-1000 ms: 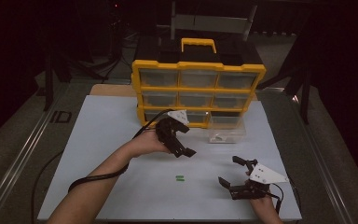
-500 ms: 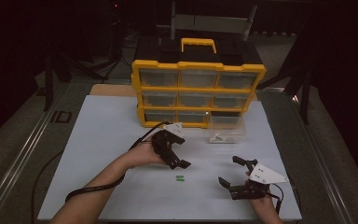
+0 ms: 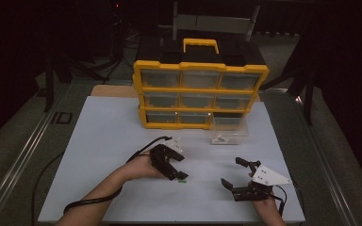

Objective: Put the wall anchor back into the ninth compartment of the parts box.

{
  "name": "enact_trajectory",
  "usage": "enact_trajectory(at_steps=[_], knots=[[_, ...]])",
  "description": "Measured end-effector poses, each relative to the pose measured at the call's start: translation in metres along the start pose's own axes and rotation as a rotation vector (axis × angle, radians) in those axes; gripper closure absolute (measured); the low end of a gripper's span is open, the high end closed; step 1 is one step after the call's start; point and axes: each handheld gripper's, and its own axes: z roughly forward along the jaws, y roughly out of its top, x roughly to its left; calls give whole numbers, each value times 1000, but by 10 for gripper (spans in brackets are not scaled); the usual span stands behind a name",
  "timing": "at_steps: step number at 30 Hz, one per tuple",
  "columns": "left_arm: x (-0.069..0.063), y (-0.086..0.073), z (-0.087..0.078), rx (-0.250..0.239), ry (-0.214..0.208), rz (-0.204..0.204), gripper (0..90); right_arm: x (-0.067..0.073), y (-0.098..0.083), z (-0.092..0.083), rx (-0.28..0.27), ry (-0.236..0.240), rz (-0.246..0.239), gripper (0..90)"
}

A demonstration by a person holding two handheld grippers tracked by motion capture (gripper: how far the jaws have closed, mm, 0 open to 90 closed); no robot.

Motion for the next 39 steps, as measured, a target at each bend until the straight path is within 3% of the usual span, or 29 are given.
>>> enact_trajectory(at_steps=[9, 17, 24, 30, 39], knots=[[-1, -7, 15, 38, -11, 10, 595, 0, 0, 0, 3, 0, 2, 90], [0, -13, 26, 83, -17, 25, 759, 0, 0, 0, 5, 2, 1, 90], [-1, -12, 27, 99, -4, 39, 842, 0, 0, 1, 4, 2, 0, 90], [1, -9, 25, 105, -17, 36, 853, 0, 0, 0, 6, 2, 1, 90], [9, 18, 0, 81, -13, 52, 853, 0, 0, 0, 2, 2, 1, 90]])
